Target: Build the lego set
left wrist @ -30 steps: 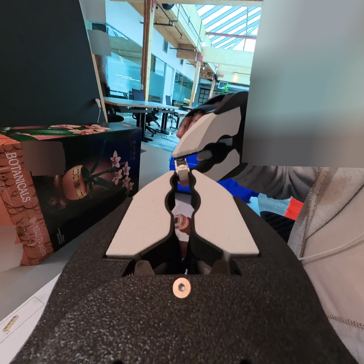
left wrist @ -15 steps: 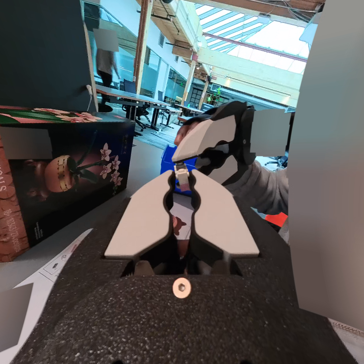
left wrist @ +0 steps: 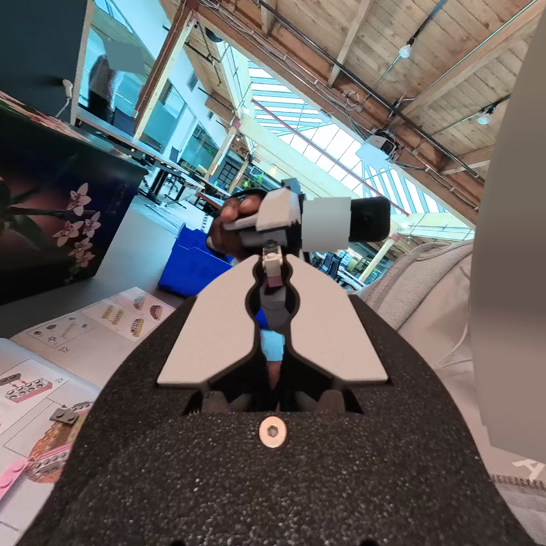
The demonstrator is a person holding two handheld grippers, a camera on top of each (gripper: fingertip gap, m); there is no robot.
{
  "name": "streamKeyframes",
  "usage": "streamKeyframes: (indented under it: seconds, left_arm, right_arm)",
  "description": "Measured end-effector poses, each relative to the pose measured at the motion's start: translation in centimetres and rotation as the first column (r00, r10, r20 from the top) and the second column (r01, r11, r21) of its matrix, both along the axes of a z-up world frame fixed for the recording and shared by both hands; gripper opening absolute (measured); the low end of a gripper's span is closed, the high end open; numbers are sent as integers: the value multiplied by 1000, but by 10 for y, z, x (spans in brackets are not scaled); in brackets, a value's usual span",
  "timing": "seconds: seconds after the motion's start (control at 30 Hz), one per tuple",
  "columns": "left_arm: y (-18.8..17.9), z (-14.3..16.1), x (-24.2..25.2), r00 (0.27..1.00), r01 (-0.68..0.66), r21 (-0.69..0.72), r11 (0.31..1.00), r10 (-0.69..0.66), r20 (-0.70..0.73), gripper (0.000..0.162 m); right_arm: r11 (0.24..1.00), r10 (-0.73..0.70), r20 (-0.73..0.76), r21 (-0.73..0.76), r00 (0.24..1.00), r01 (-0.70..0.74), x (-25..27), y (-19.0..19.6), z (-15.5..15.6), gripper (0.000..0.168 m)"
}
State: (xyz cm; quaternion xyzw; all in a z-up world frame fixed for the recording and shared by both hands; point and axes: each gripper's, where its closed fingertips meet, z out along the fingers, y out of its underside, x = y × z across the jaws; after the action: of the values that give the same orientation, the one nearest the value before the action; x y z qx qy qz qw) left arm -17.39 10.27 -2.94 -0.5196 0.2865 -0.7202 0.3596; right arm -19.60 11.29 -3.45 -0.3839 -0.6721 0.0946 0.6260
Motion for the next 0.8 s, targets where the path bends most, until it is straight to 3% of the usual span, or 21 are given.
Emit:
streamKeyframes:
  seconds: [0.07,0.8]
  left_arm:
    - [-2,-1,0,1000,9,6,1000,-9,-10,11]
    - [-19,-26,4,984,65,11,998,-62,-167,10]
  right_arm:
    - [999,30,-19,12,999,-29,-2,-5,2,23]
    - [995,40,-16,-94,999,-41,-6,-20,-22,22]
